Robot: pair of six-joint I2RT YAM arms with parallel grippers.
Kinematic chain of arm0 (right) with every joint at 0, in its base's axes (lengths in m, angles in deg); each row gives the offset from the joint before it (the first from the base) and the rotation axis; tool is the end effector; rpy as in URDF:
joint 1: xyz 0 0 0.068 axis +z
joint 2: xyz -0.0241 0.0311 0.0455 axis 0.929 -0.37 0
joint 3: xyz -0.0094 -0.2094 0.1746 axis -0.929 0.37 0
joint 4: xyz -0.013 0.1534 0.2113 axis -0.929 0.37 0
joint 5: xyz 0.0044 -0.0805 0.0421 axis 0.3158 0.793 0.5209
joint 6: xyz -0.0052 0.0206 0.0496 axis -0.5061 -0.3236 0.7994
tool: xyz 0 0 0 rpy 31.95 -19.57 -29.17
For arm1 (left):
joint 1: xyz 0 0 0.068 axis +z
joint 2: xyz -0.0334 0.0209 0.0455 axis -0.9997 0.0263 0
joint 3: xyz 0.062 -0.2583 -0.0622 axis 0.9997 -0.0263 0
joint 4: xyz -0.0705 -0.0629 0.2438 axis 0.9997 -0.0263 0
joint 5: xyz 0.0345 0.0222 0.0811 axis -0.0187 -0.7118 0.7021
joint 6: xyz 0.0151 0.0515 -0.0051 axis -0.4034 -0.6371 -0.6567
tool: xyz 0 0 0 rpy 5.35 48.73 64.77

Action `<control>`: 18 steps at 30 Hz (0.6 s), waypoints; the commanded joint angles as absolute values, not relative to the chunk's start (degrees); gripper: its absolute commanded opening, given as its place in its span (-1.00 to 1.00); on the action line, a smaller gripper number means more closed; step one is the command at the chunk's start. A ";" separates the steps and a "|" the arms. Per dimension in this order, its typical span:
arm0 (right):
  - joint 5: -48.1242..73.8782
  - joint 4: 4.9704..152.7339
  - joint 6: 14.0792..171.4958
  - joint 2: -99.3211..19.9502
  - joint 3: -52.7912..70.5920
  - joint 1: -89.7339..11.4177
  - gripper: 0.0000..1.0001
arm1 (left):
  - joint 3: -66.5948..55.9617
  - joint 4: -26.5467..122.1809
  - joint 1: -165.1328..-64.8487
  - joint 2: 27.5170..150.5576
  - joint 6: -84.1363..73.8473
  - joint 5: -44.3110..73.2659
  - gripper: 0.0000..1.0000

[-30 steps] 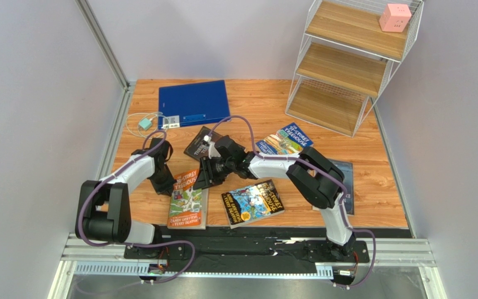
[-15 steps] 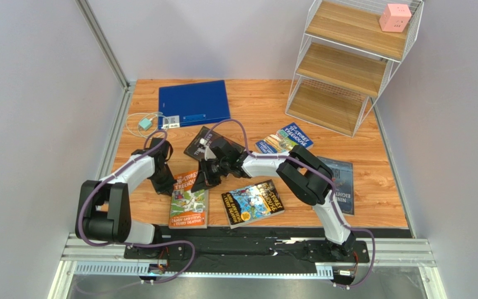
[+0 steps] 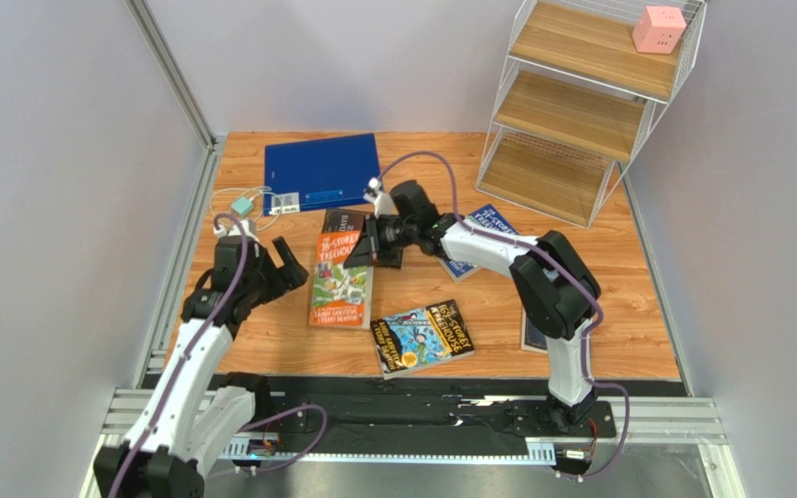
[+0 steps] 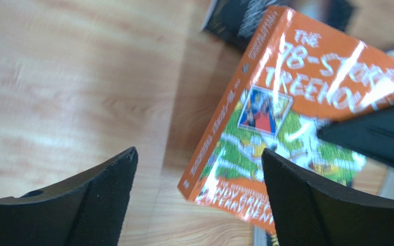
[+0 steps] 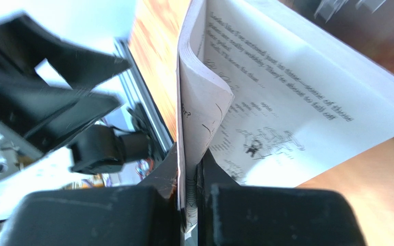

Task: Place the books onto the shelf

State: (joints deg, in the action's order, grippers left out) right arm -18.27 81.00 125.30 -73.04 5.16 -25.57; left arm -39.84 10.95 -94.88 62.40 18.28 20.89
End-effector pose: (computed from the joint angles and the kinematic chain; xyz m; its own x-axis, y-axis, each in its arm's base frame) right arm 0.3115 0.3181 0.1998 -0.9139 -0.1714 -0.3679 -0.4050 0.4467 0.7978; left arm 0.1730 -0.0204 0.2450 -0.6610 -0.5029 -0.5569 -0.3000 0.8574 -0.4182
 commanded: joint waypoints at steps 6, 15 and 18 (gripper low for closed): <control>-32.38 74.83 125.43 -63.72 -2.21 -32.33 -1.00 | -42.67 29.25 -94.91 55.29 12.37 1.41 0.99; -40.03 70.09 128.59 -60.74 -1.07 -34.18 -1.00 | -51.20 54.41 -94.91 56.16 10.53 -12.32 0.99; -41.88 67.89 129.48 -60.29 -0.46 -34.62 -1.00 | -53.21 60.46 -94.91 58.53 10.34 -15.92 0.99</control>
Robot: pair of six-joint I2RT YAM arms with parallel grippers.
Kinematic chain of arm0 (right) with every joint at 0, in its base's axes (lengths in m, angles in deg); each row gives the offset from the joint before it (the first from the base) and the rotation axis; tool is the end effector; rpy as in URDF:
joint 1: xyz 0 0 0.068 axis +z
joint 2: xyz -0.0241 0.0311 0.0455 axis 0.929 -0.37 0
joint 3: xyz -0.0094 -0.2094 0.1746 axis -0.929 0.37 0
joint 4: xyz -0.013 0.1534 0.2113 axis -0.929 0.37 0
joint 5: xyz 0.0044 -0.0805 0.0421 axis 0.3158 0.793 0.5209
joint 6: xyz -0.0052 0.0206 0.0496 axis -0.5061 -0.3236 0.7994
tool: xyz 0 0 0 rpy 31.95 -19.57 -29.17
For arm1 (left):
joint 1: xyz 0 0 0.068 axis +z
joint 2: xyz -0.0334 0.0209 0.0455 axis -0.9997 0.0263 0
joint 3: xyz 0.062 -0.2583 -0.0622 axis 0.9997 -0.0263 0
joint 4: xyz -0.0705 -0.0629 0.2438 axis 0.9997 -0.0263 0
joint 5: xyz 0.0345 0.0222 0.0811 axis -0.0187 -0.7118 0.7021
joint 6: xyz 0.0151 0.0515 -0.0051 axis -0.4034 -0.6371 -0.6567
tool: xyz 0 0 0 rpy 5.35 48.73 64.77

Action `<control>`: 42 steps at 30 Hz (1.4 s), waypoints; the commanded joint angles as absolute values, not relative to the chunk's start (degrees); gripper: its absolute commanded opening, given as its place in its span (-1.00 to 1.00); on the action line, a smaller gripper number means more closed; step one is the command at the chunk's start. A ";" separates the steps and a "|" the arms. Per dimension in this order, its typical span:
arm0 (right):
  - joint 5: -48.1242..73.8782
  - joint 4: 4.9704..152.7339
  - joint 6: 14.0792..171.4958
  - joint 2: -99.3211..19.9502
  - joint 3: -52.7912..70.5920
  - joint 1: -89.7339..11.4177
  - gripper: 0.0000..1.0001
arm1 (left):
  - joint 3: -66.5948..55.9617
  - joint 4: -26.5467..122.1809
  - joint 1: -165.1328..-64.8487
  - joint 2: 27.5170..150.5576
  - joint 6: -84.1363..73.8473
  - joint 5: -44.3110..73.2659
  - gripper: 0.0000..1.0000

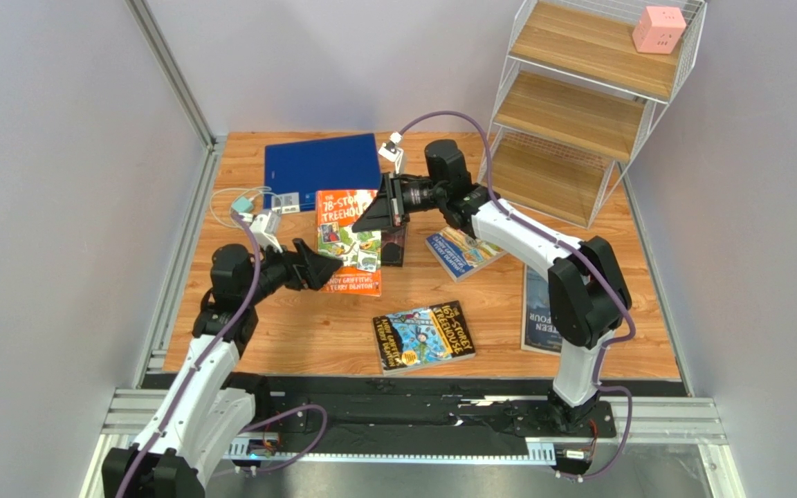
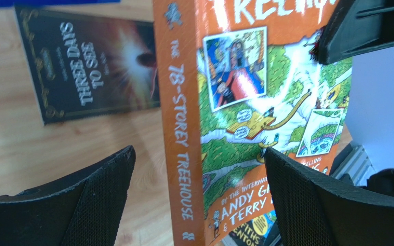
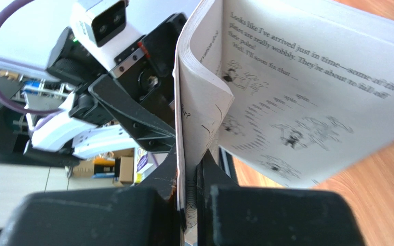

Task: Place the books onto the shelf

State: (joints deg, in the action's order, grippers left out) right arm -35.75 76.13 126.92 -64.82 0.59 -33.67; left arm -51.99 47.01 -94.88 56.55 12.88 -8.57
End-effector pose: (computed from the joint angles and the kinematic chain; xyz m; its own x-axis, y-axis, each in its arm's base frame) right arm 0.3381 0.2694 0.2974 -0.8419 -0.1389 -0.5215 -0.5379 0.1383 0.8316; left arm 0.1755 -0.0381 0.2481 -0.5320 -0.3651 -0.7640 0.3775 0.7053 -0.6000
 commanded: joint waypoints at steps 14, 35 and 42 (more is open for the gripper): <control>-43.39 65.57 130.03 -61.00 1.22 -34.97 -0.92 | -52.53 98.80 -95.52 79.72 29.94 -32.98 -0.82; -27.12 65.34 123.86 -41.32 28.97 -45.78 0.99 | -26.79 80.34 -97.36 85.33 29.15 -38.96 -1.00; -23.44 64.09 121.31 -28.15 36.36 -45.79 1.00 | -24.05 84.47 -99.21 90.71 31.44 -39.49 -1.00</control>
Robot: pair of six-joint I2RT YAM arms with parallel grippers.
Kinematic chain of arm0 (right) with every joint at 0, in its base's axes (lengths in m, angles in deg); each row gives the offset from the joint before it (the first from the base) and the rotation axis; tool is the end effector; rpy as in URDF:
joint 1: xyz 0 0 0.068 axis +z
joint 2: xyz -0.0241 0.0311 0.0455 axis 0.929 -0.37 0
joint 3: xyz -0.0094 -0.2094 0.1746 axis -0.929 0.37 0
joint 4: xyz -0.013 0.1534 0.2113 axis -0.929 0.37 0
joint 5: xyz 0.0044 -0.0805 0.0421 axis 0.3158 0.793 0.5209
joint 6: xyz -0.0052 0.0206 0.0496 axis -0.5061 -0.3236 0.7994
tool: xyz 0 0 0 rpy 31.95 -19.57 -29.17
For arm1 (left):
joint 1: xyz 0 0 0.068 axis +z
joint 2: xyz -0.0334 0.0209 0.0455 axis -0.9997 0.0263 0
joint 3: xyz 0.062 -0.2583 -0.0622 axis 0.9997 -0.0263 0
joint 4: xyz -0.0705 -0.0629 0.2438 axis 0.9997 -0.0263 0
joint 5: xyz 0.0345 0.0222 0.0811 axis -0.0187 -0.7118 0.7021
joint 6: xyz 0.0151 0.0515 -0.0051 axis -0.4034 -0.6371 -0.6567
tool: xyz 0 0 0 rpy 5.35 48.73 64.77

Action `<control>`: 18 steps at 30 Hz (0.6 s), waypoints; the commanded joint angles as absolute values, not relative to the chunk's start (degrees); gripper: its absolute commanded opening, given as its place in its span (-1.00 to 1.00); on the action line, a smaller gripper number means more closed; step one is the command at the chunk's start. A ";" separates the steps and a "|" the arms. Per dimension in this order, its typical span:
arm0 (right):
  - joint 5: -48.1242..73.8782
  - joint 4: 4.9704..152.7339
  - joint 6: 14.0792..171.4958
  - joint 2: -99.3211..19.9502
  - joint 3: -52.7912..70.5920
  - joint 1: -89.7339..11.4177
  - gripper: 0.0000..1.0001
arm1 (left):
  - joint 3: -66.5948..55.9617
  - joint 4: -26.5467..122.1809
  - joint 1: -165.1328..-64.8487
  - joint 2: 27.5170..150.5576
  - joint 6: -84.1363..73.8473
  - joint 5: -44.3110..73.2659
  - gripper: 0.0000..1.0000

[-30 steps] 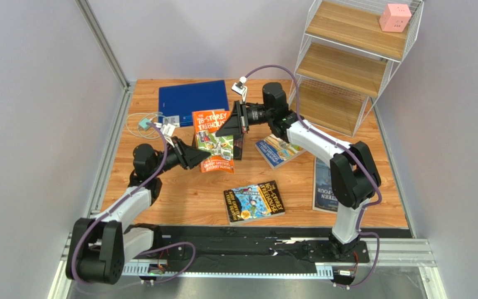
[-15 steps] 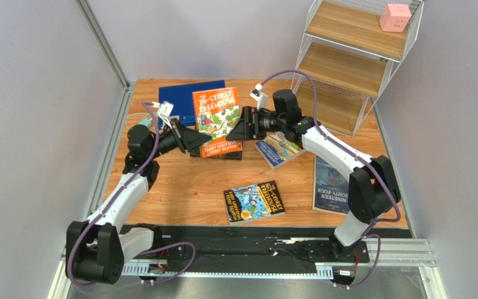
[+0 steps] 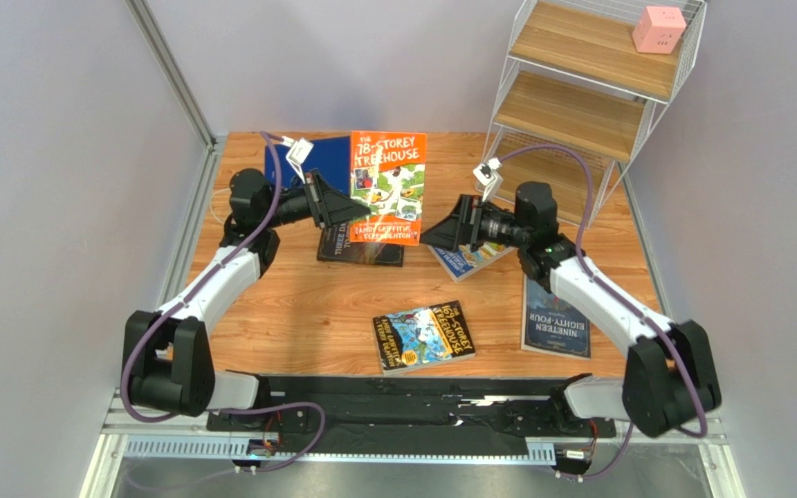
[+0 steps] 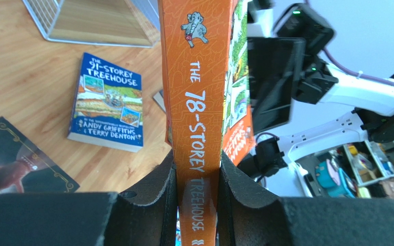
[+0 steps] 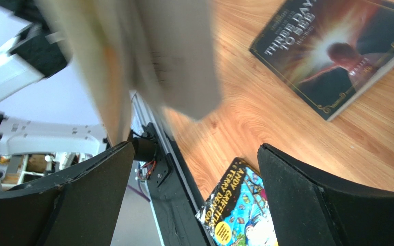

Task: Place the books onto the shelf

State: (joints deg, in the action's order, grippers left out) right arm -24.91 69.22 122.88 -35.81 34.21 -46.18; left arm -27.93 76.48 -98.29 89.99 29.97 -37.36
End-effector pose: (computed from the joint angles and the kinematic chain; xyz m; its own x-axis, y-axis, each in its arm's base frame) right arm 0.2697 0.1370 0.2834 -0.7628 0.1451 -0.6301 -0.5431 0.3851 0.7462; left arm 0.2854 -0.0805 0.3194 -0.6351 -0.2584 -0.7279 0.6922 0.2276 -0.6849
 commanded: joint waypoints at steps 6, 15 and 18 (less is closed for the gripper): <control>-19.75 76.12 116.92 -19.88 37.86 -45.87 1.00 | -23.08 85.70 -99.39 92.20 32.31 -39.22 -1.00; -19.92 73.60 118.67 -15.84 42.52 -45.79 1.00 | -20.45 88.33 -105.89 93.79 35.21 -39.05 -1.00; -17.29 74.30 117.45 -12.93 42.87 -45.87 1.00 | -20.71 93.16 -107.39 94.75 38.90 -39.75 -1.00</control>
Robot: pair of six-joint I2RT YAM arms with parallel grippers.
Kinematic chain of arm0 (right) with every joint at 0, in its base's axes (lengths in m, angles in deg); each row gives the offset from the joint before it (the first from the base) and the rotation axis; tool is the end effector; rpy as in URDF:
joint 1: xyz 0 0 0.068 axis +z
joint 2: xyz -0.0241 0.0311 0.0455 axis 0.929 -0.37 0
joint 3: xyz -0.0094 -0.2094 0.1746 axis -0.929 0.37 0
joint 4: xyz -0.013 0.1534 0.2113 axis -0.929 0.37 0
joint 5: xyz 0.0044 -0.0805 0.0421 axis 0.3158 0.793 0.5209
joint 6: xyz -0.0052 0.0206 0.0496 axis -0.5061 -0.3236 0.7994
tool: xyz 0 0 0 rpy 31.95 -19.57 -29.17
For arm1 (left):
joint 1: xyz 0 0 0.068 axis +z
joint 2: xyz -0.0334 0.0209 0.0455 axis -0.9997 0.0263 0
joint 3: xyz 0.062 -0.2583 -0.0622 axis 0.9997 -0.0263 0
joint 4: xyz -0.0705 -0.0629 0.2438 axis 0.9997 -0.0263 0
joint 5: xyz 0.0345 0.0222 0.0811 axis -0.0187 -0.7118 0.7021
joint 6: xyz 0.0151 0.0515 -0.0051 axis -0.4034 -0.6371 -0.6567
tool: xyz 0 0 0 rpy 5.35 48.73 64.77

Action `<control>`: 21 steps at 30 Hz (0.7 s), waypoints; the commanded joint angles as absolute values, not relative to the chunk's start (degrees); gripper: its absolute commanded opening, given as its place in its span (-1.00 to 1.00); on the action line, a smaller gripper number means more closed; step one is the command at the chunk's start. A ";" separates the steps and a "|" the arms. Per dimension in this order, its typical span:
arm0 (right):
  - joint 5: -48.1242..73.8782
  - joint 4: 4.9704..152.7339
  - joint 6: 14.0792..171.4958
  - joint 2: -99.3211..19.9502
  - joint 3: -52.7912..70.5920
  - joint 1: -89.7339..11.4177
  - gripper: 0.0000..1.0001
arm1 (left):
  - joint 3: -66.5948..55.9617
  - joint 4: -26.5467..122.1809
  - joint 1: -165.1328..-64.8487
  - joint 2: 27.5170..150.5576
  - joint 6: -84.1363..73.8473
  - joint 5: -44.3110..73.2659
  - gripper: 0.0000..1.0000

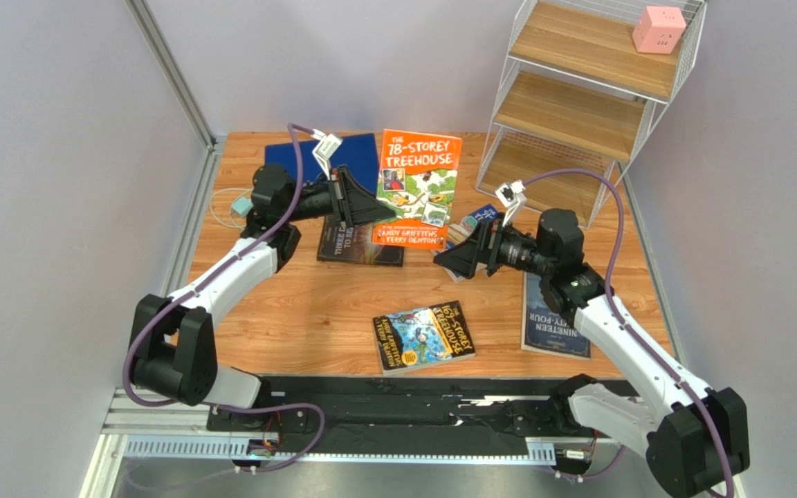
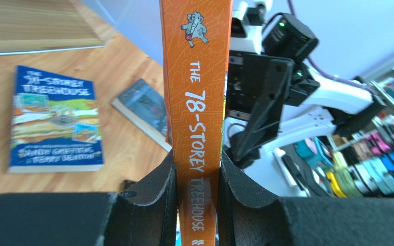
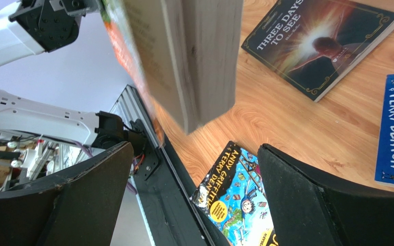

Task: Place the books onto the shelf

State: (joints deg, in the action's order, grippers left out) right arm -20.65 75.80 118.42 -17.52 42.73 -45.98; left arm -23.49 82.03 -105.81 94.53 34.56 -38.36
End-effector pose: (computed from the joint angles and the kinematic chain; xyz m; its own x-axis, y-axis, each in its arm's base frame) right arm 0.2067 0.1102 0.2994 -0.6669 0.1630 -0.7271 -0.6128 0.4352 0.6596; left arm 0.2904 -0.1231 0.3317 -0.6579 -0.1899 -0.7288 0.7275 0.0899 -0.6802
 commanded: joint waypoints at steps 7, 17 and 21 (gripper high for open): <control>-15.43 71.06 118.23 -8.44 44.89 -45.87 1.00 | -21.15 112.05 -108.97 100.63 52.87 -42.21 -1.00; -16.66 64.81 120.60 -12.21 45.78 -45.79 1.00 | -19.22 124.55 -112.40 105.39 60.53 -42.04 -1.00; -15.52 67.35 119.02 -12.66 45.07 -45.79 1.00 | -18.08 124.38 -112.49 105.13 61.67 -42.39 -1.00</control>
